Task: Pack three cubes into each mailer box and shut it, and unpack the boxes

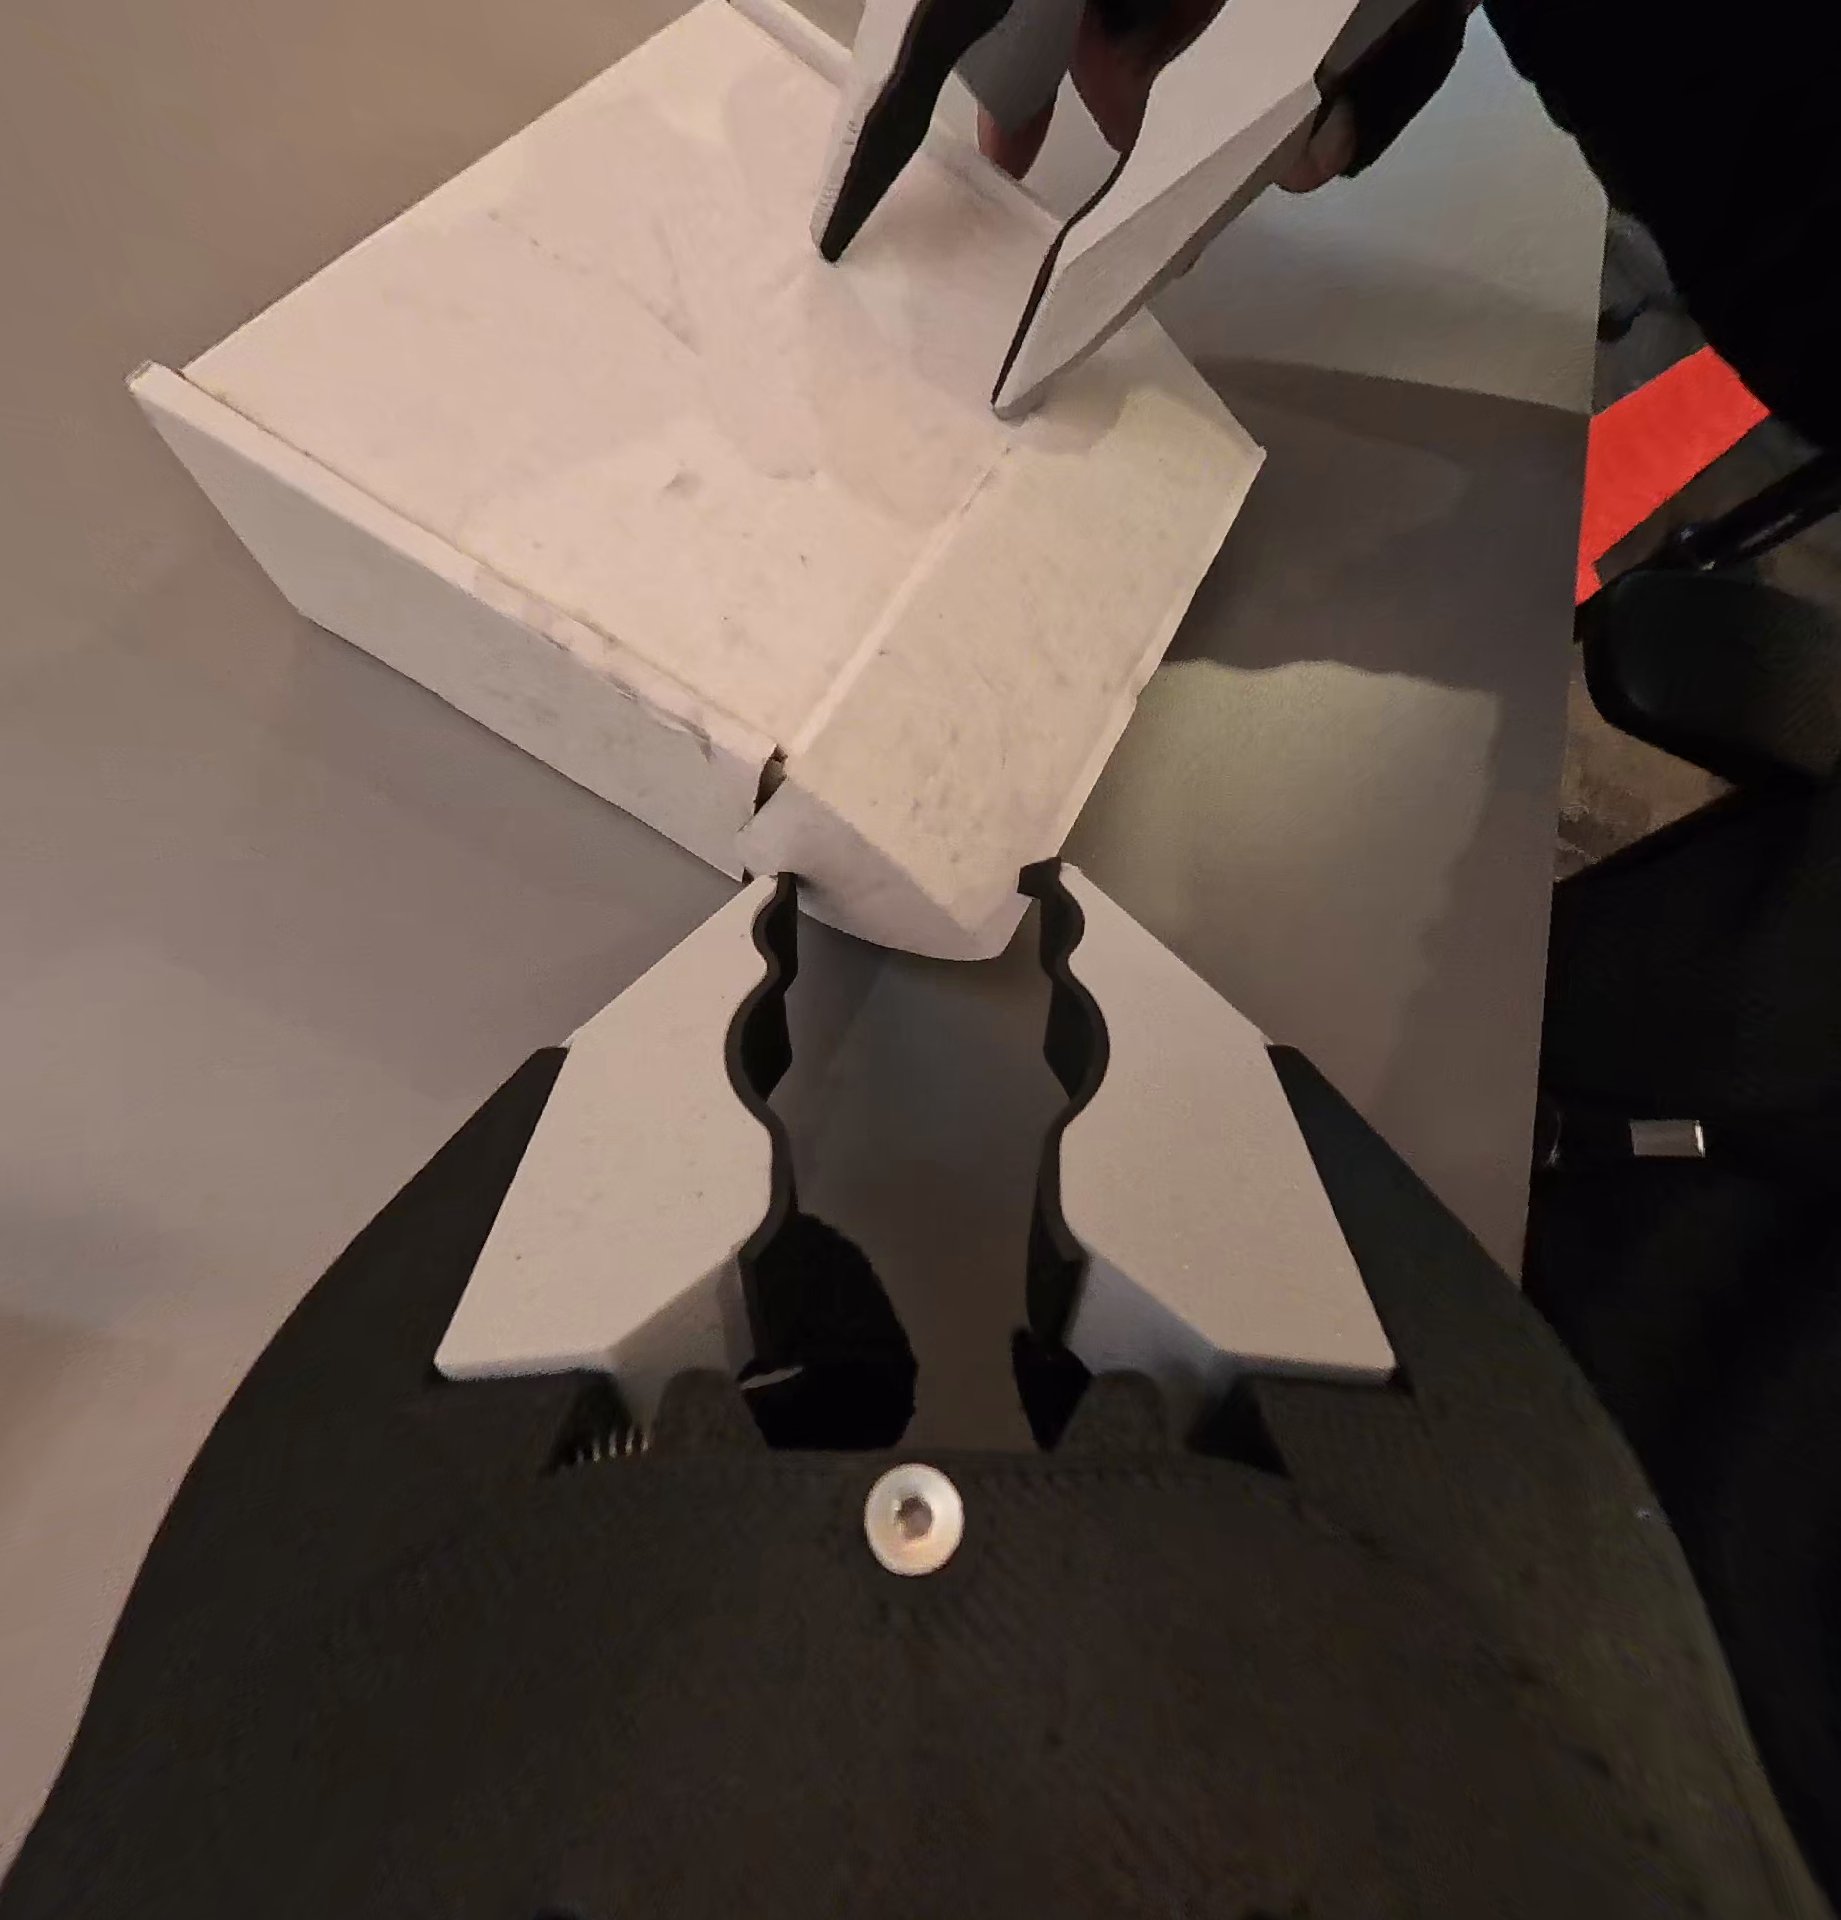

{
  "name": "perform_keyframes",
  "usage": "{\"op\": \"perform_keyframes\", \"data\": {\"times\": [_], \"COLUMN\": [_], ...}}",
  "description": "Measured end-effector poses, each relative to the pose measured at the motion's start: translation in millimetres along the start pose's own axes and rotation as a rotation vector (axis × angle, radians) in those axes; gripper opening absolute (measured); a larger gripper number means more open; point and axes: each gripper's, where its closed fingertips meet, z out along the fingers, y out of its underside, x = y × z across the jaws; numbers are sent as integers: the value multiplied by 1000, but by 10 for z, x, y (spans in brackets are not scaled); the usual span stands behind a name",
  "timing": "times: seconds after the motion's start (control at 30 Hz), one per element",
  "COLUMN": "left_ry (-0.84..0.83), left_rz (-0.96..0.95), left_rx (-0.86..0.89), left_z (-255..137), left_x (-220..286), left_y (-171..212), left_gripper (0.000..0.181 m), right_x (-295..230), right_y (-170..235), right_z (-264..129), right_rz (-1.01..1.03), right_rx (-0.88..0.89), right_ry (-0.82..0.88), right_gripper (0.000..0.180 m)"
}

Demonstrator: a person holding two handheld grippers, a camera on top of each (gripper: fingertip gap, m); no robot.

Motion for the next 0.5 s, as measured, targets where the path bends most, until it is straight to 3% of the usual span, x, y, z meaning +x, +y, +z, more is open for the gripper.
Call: {"op": "perform_keyframes", "data": {"times": [0.2, 0.5], "left_ry": [58, 16], "left_rz": [-14, -10], "left_rx": [-14, -14], "left_z": [-4, 10], "left_x": [119, 79], "left_y": [-17, -10], "left_gripper": [42, 47], "right_x": [0, 2], "right_y": [-1, 0], "right_z": [0, 2], "right_rz": [5, 5], "right_rx": [4, 7], "right_ry": [-3, -4], "right_gripper": [43, 43]}}
